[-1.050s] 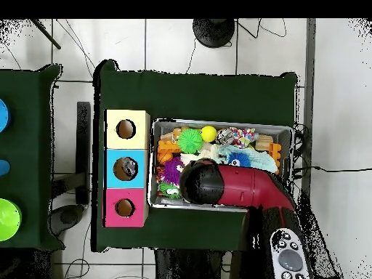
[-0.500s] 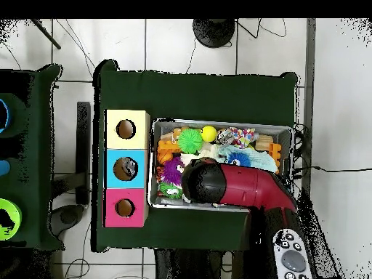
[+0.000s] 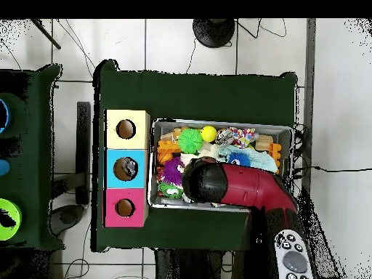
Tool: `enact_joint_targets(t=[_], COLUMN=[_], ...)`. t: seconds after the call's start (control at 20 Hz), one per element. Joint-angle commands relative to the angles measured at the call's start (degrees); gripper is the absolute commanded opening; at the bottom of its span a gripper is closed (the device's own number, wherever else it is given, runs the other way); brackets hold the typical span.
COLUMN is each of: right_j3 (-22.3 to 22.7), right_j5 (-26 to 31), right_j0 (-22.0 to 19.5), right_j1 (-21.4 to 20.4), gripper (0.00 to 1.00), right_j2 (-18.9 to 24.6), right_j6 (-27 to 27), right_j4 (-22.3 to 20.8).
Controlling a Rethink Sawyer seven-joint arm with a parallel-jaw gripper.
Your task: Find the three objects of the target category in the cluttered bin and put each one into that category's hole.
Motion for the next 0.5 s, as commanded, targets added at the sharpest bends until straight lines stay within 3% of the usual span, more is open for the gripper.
enact_joint_targets(t=[0.05, 0.25, 0.4, 0.5], right_j3=[-6.3, -11.4, -15.6, -17.8], right_j5=[5.0, 10.8, 13.8, 11.9], right_j0=[-0.8, -2.0, -2.6, -3.2], right_j1=[-0.9, 0.2, 1.4, 1.9], gripper=[0.0, 0.0, 0.0, 0.0], right_j2=[-1.6, -0.1, 0.4, 1.3], right_j6=[11.1, 7.2, 7.1, 6.7], right_j4=[4.4, 5.5, 6.5, 7.1])
